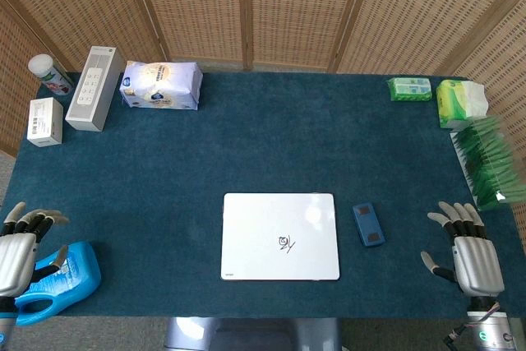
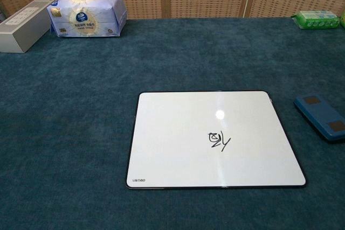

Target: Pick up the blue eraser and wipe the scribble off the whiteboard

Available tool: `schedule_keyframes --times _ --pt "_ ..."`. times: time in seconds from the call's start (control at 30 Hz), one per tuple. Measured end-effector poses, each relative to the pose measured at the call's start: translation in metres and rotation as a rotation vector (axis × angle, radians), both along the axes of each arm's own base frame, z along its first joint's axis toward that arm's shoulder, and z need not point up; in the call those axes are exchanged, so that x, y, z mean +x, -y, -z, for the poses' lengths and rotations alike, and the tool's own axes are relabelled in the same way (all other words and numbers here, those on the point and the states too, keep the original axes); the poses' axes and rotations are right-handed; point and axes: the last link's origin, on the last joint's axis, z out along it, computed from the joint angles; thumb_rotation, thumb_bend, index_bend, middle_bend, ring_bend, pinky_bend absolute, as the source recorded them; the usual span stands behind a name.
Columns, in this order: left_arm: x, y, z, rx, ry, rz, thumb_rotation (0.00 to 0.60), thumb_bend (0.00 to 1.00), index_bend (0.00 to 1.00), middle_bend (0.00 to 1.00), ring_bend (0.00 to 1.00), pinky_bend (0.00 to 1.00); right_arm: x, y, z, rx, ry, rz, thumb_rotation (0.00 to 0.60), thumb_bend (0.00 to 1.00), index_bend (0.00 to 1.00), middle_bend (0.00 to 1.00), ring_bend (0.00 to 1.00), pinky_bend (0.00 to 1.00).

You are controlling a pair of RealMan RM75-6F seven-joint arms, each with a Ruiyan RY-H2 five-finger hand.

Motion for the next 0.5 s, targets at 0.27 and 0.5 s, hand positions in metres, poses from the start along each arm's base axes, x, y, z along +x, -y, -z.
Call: schedule_keyframes --times 0.27,0.5 --pt "0.0007 -0.0015 0.0009 -0.005 0.004 0.000 0.600 0.43 0.34 0.29 0.23 0.08 -0.0004 0.0006 0.0006 0.003 0.002 0.003 0.600 0.24 0.25 0.15 0.00 0.00" --pt "0.0022 -0.0025 -0.0023 0.002 0.014 0.006 0.600 0.43 0.34 0.29 0.23 0.08 0.0040 -0.0003 -0.0004 0.000 0.034 -0.009 0.600 0.24 0.25 0.15 0.00 0.00"
